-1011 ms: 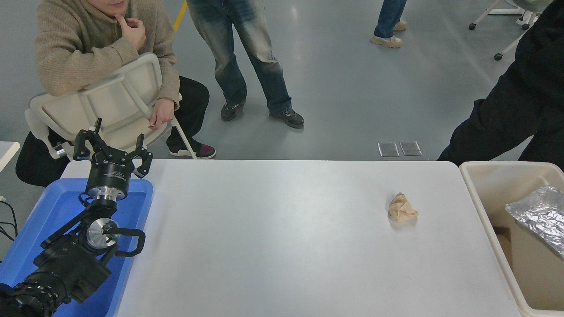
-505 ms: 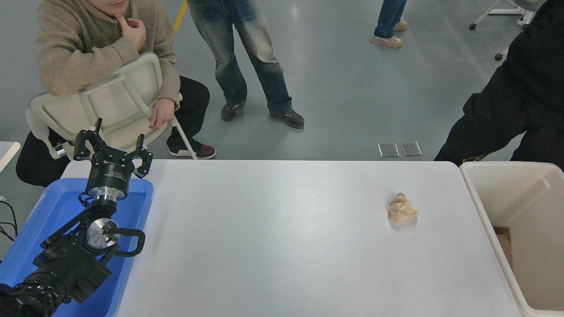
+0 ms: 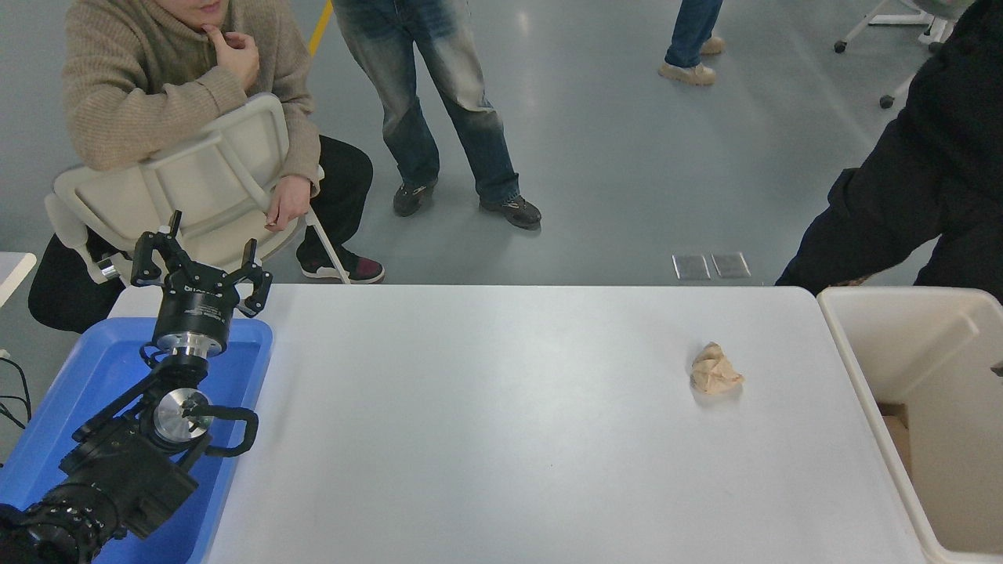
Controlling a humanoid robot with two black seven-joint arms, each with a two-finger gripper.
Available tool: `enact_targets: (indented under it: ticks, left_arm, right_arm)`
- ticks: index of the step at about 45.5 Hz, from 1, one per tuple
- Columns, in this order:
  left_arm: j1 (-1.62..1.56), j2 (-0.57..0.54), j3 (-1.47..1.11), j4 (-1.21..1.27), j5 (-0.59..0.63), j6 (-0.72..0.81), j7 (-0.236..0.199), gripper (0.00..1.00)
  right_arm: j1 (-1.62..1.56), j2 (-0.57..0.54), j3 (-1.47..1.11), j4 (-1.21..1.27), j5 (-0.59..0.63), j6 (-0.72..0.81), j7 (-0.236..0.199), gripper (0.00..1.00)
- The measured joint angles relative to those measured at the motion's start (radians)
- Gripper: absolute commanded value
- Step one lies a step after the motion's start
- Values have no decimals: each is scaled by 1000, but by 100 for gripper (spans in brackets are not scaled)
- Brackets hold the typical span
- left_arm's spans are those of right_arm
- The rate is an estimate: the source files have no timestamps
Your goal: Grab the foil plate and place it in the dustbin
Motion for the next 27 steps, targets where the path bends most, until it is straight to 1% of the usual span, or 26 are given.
enact_targets:
  ticks: [7,14,18,27]
  left_arm:
    - [0,0,0,0,0,0,0,99]
    - [0,0,1,-1,0,0,0,99]
    - [0,0,1,0,0,0,0,99]
    - [0,0,1,0,0,0,0,99]
  right_arm:
    - [212,-15,-138,195,-3,18,1,100]
    - [413,26,-256,366,-5,77,1,100]
    - [516,67,-300,432,-5,153,0,100]
    - [736,197,-346,515,-4,400,0,100]
